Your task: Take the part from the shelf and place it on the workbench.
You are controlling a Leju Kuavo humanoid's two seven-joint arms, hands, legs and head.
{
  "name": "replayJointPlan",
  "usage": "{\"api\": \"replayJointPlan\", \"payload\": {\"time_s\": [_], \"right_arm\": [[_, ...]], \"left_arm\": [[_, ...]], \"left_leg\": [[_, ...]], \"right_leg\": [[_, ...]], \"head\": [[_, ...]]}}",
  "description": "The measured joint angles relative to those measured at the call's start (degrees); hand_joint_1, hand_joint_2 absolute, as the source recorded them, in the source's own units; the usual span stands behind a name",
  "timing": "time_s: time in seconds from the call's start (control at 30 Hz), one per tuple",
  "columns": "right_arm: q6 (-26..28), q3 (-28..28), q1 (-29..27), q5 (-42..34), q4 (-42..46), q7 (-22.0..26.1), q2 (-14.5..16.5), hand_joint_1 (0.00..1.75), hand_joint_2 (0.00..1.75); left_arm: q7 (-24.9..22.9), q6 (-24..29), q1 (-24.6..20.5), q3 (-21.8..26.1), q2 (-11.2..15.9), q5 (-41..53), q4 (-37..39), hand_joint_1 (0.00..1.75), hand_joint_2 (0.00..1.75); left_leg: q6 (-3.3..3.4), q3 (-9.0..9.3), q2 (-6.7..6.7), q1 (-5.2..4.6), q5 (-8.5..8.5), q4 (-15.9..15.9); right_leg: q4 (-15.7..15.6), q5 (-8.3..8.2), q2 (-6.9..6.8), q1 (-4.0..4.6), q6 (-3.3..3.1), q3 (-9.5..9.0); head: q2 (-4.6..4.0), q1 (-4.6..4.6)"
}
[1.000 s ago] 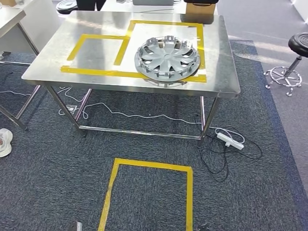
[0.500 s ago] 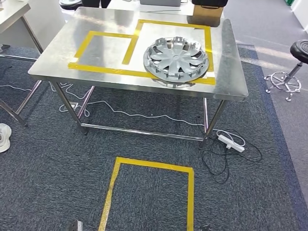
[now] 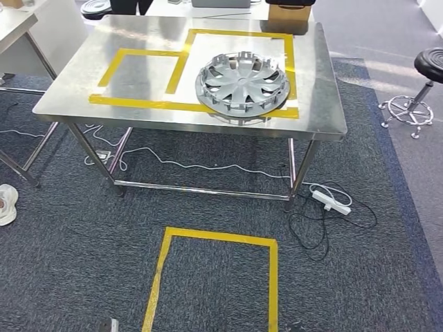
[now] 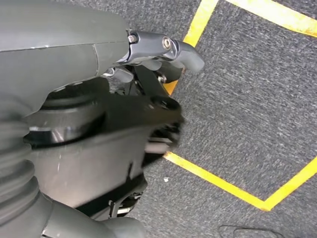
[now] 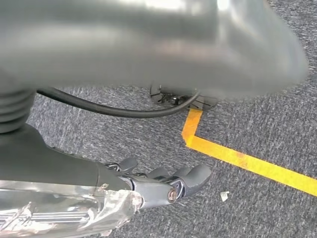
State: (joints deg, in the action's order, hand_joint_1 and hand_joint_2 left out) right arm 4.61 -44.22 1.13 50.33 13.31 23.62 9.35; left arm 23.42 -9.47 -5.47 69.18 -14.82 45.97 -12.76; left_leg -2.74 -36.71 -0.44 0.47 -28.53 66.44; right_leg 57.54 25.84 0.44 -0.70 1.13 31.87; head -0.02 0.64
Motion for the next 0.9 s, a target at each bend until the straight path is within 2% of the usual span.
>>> {"api": "replayJointPlan", "payload": {"time_s": [0.03,0.07,0.1,0.2,0.23,0.27,0.3,0.37,0.4,0.43,0.47,0.53,0.57,0.6,0.7,0.77,0.8,0.87,0.9], "right_arm": [[0.0,-0.01,0.01,0.07,0.0,-0.03,0.0,0.0,0.0],[0.0,-0.01,0.02,0.12,0.0,-0.04,0.0,0.0,0.0],[0.0,-0.02,0.02,0.16,0.0,-0.04,0.0,0.0,0.0],[-0.01,-0.02,-0.07,0.3,0.0,-0.04,0.0,0.0,0.0],[-0.01,-0.02,-0.08,0.34,0.0,-0.04,0.0,0.0,0.0],[-0.01,-0.02,-0.08,0.39,0.0,-0.04,0.0,0.0,0.0],[-0.02,-0.02,-0.07,0.45,0.0,-0.04,0.0,0.0,0.0],[-0.03,-0.02,-0.1,0.56,0.0,-0.04,0.0,0.0,0.0],[-0.04,-0.02,-0.15,0.61,0.0,-0.04,0.0,0.0,0.0],[-0.05,-0.02,-0.2,0.65,0.0,-0.04,0.0,0.0,0.0],[-0.06,-0.02,-0.22,0.68,0.0,-0.04,0.0,0.0,0.0],[-0.05,-0.02,-0.13,0.73,0.0,-0.04,0.0,0.0,0.0],[-0.04,-0.02,-0.04,0.76,0.0,-0.04,0.0,0.0,0.0],[-0.04,-0.02,0.02,0.8,0.0,-0.04,0.0,0.0,0.0],[-0.04,-0.07,-0.08,1.03,0.0,-0.05,0.0,0.0,0.0],[-0.04,-0.18,-0.12,1.17,0.0,-0.07,0.0,0.0,0.0],[-0.05,-0.25,-0.1,1.22,0.0,-0.08,0.0,0.0,0.0],[-0.08,-0.38,-0.12,1.31,0.0,-0.19,0.0,0.0,0.0],[-0.09,-0.45,-0.16,1.36,0.0,-0.27,0.0,0.0,0.0]], "left_arm": [[-0.01,0.03,-0.06,0.0,-0.03,0.0,0.0,0.0,1.75],[-0.01,0.05,-0.14,0.0,-0.05,0.0,0.0,0.0,1.75],[-0.01,0.05,-0.18,0.0,-0.08,-0.01,0.0,0.0,1.75],[-0.01,0.05,-0.06,0.01,-0.11,-0.21,0.0,0.0,1.75],[0.0,0.05,-0.03,0.01,-0.11,-0.3,0.0,0.0,1.75],[0.0,0.05,-0.04,0.01,-0.11,-0.37,0.0,0.0,1.75],[0.01,0.05,-0.03,0.01,-0.11,-0.39,0.0,0.0,1.75],[0.01,0.05,0.02,0.01,-0.1,-0.44,0.0,0.0,1.75],[0.01,0.05,0.07,0.01,-0.09,-0.47,0.0,0.0,1.75],[0.01,0.05,0.11,0.02,-0.08,-0.5,0.0,0.0,1.75],[0.01,0.05,0.13,0.02,-0.07,-0.55,0.0,0.0,1.75],[0.01,0.05,0.13,0.02,-0.08,-0.64,0.0,0.0,1.75],[0.01,0.05,0.13,0.02,-0.09,-0.71,0.0,0.0,1.75],[0.01,0.04,0.13,0.03,-0.09,-0.75,0.0,0.0,1.75],[0.04,-0.07,0.12,0.04,-0.09,-0.83,0.0,0.0,1.75],[0.1,-0.15,0.08,0.04,-0.09,-0.84,0.0,0.0,1.75],[0.13,-0.18,0.07,0.04,-0.08,-0.85,0.0,0.0,1.75],[0.16,-0.26,0.11,0.05,-0.07,-0.85,0.0,0.0,1.75],[0.17,-0.32,0.17,0.05,-0.05,-0.85,0.0,0.0,1.75]], "left_leg": [[-0.06,1.94,0.03,0.09,1.58,-3.88],[0.18,3.38,-0.06,0.16,2.5,-6.84],[0.53,4.17,-0.14,0.17,2.74,-8.56],[2.08,4.29,-0.31,0.05,2.58,-9.31],[2.51,4.32,-0.29,0.09,2.65,-9.37],[2.86,4.33,-0.25,0.14,2.73,-9.44],[3.12,4.34,-0.21,0.12,2.74,-9.45],[3.4,4.33,-0.14,-0.04,2.7,-9.43],[3.45,4.35,-0.14,-0.12,2.67,-9.42],[3.48,4.4,-0.16,-0.17,2.64,-9.41],[3.47,4.49,-0.21,-0.2,2.59,-9.4],[3.27,4.74,-0.29,-0.29,2.43,-9.38],[3.05,4.81,-0.3,-0.4,2.35,-9.32],[2.77,4.83,-0.3,-0.47,2.32,-9.3],[1.77,4.8,-0.28,-0.38,2.41,-9.51],[1.07,3.99,-0.21,-0.3,1.01,-7.76],[0.78,2.79,-0.17,-0.27,-0.55,-5.22],[0.38,-0.89,-0.14,-0.24,-4.13,2.34],[0.27,-2.35,-0.13,-0.22,-5.0,5.29]], "right_leg": [[0.17,0.12,0.05,0.08,0.27,0.0],[0.34,0.24,0.1,0.18,0.59,0.08],[0.46,0.32,0.14,0.3,0.95,0.19],[0.39,0.43,0.15,0.21,1.93,0.35],[1.06,1.02,0.1,0.13,2.22,0.64],[2.85,2.22,0.04,0.1,2.44,1.41],[6.02,4.02,-0.01,0.08,2.62,2.81],[13.93,7.6,-0.04,0.09,2.78,6.49],[16.49,8.26,-0.04,0.1,2.77,7.73],[16.83,7.75,-0.03,0.11,2.69,7.97],[14.8,6.19,-0.03,0.12,2.53,7.07],[6.94,2.37,-0.02,0.17,2.14,3.31],[3.58,1.15,0.0,0.23,1.95,1.64],[1.58,0.61,0.04,0.3,1.8,0.66],[0.63,0.37,0.11,0.45,1.06,0.38],[0.17,0.07,0.04,0.27,0.34,0.25],[0.0,-0.03,-0.01,0.17,0.08,0.19],[-0.03,-0.01,-0.08,0.18,-0.16,0.23],[-0.02,0.01,-0.11,0.18,-0.19,0.22]], "head": [[0.0,-0.09],[0.0,-0.16],[0.0,-0.17],[0.0,-0.01],[0.0,0.11],[0.0,0.28],[0.0,0.45],[0.0,0.66],[0.0,0.66],[0.0,0.67],[0.0,0.67],[0.0,0.68],[0.0,0.67],[0.0,0.63],[0.0,0.57],[0.0,0.37],[0.0,0.23],[0.0,0.05],[0.0,0.05]]}}
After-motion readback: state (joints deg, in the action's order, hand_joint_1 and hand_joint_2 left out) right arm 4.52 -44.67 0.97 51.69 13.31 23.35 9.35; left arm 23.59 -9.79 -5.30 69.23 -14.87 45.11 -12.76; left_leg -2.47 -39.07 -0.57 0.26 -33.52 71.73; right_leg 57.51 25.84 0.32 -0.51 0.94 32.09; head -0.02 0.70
